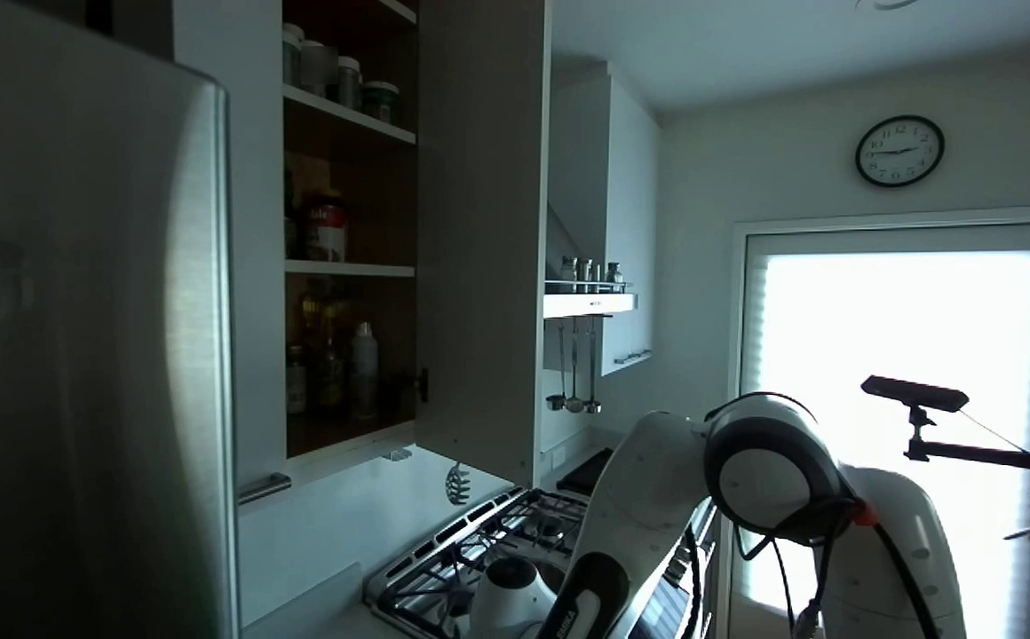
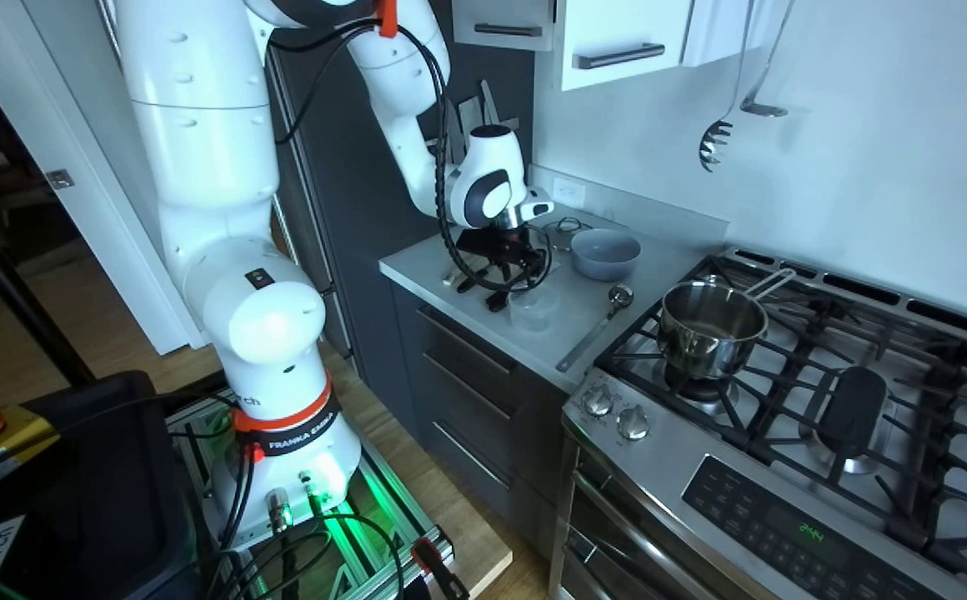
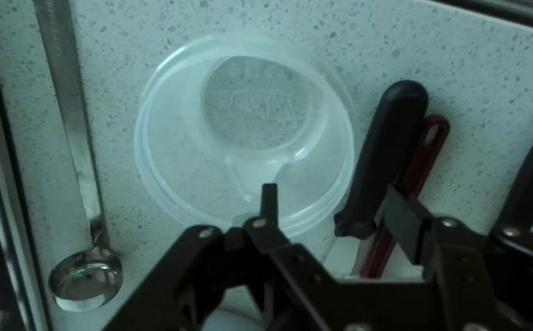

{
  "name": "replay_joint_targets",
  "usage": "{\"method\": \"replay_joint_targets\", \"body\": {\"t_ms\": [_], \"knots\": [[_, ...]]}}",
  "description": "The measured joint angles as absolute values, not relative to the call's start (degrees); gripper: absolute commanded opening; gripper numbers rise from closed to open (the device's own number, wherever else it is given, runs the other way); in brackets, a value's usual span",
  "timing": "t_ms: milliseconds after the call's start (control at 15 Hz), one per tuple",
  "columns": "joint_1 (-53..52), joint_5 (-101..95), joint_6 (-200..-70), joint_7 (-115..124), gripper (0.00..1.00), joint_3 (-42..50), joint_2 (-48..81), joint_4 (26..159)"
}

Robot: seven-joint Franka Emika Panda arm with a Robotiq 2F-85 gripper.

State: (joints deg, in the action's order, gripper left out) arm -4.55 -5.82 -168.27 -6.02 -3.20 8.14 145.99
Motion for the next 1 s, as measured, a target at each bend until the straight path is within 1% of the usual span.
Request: {"method": "replay_joint_targets", "body": {"t_ms": [67, 467, 733, 1000], "knots": [[-4.5, -5.7, -167.0, -6.4, 1.00, -3.4, 6.9, 146.2], [-4.8, 7.2, -157.0, -18.9, 1.00, -6.2, -3.8, 150.4], [-5.3, 8.1, -151.3, -21.4, 1.00, -4.7, -11.7, 153.8], [-5.8, 8.1, -150.4, -21.6, 1.00, -4.2, -15.0, 155.2]]}}
